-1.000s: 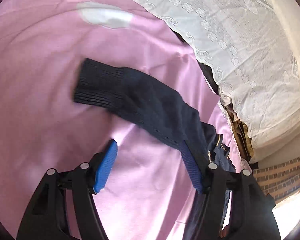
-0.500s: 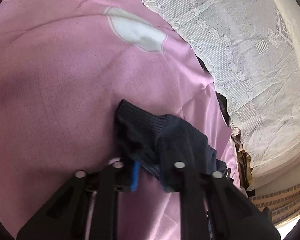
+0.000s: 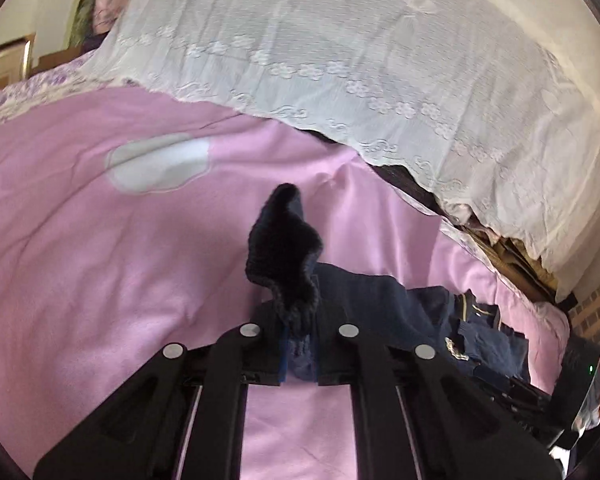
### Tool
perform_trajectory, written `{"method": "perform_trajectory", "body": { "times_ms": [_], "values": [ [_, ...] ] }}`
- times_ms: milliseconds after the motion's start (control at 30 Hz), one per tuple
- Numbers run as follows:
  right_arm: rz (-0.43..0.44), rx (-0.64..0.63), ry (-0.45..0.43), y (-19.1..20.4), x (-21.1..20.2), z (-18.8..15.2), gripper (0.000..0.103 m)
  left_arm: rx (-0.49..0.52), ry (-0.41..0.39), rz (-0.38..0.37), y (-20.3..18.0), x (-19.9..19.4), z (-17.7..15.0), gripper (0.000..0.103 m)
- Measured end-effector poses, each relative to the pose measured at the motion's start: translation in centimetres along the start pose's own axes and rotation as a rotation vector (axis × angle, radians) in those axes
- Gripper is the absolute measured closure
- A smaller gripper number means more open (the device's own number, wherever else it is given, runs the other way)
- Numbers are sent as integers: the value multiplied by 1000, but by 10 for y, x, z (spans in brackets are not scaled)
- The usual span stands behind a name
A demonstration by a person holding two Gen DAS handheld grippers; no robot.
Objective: Fold small clothes
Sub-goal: 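Grasp the remaining sleeve cuff with the left gripper and lift it, then lay the held sleeve across the cardigan front and open the left gripper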
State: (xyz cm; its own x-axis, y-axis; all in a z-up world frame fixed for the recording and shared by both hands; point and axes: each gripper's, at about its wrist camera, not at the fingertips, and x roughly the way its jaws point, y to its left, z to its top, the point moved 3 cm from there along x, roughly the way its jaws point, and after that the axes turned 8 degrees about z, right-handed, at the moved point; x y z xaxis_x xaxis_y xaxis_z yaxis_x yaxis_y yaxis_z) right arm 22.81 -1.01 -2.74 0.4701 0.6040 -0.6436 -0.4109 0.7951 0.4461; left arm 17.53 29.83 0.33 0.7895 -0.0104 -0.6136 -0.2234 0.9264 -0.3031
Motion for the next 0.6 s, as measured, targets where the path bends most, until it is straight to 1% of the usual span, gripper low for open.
{"method": "perform_trajectory", "body": {
  "times_ms": [67,100,133,233,267,300,333,367,433,567,600],
  "values": [
    [147,124,-25,-10,-9,9,50,61,-8,-65,-29,-4,-4,96],
    [225,177,-35,-12,-13,14,50,90,-15,-81,-42,-6,-7,96],
    [299,222,-45,-11,-17,20,50,122,-21,-93,-54,-7,-11,96],
    [472,299,-47,0,-22,36,48,197,-21,-106,-83,-2,-27,96],
    [519,329,-44,4,-21,39,46,215,-22,-105,-91,-1,-33,96],
    [558,361,-34,7,-18,40,40,227,-23,-107,-98,1,-37,96],
    [584,388,-20,10,-13,39,36,238,-22,-106,-104,3,-42,96],
    [602,422,-7,11,-8,38,35,255,-24,-102,-110,3,-47,96],
    [637,486,10,9,0,35,34,324,-35,-80,-127,3,-59,96],
    [634,549,16,-1,4,24,35,414,-58,-94,-163,-3,-79,96],
    [626,562,-11,-7,-2,21,46,425,-58,-100,-172,-3,-82,96]
  ]
}}
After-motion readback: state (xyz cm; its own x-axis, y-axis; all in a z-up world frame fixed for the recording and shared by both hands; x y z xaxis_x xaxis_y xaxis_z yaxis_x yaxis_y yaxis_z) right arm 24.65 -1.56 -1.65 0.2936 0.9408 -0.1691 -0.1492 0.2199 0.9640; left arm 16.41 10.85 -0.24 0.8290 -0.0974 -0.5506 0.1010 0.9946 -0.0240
